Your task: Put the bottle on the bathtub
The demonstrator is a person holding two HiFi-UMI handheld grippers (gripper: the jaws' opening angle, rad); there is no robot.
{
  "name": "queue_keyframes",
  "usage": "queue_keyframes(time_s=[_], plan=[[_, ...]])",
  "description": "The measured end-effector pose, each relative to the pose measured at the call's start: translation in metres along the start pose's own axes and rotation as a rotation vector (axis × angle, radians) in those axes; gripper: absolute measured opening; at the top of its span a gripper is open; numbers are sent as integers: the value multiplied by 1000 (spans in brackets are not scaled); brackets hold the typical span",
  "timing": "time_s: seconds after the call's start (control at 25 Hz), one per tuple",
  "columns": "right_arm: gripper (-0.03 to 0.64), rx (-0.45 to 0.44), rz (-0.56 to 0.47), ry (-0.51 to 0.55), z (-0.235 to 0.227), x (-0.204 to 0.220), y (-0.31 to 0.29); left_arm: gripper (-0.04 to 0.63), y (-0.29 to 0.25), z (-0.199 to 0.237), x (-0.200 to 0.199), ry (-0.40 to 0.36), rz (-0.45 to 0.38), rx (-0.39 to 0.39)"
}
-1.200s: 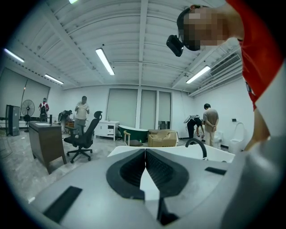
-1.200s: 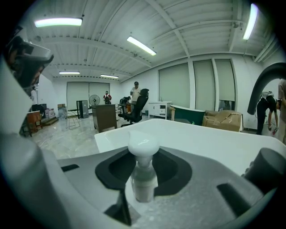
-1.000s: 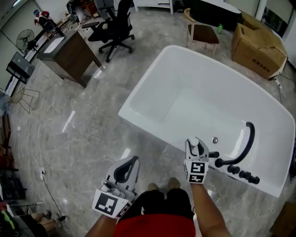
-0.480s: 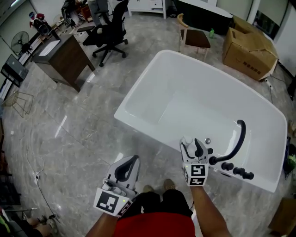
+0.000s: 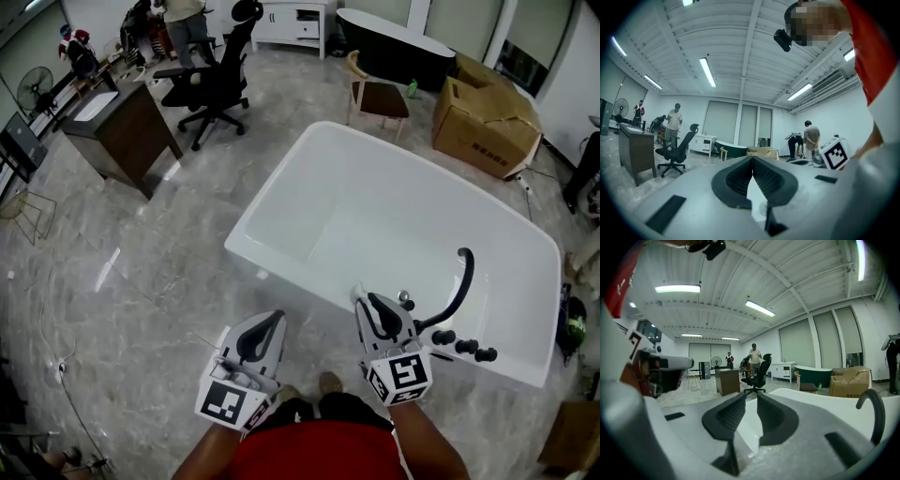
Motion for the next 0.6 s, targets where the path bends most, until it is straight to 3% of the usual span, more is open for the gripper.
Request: queue_keyframes(time_s=[0.2,0.6], plan=[[10,-66,-57,-28,26,-43,15,11,4,-3,-22,-14,-49,15],[5,-164,-103,-11,63,-67,32,11,15,-20,-32,-20,-88,42]])
Point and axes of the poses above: the fingertips, and each gripper's own axes: y backward along the fingers, z to its left, x out of its underside, the point moved 6 cm from there along y, backward along the fingers
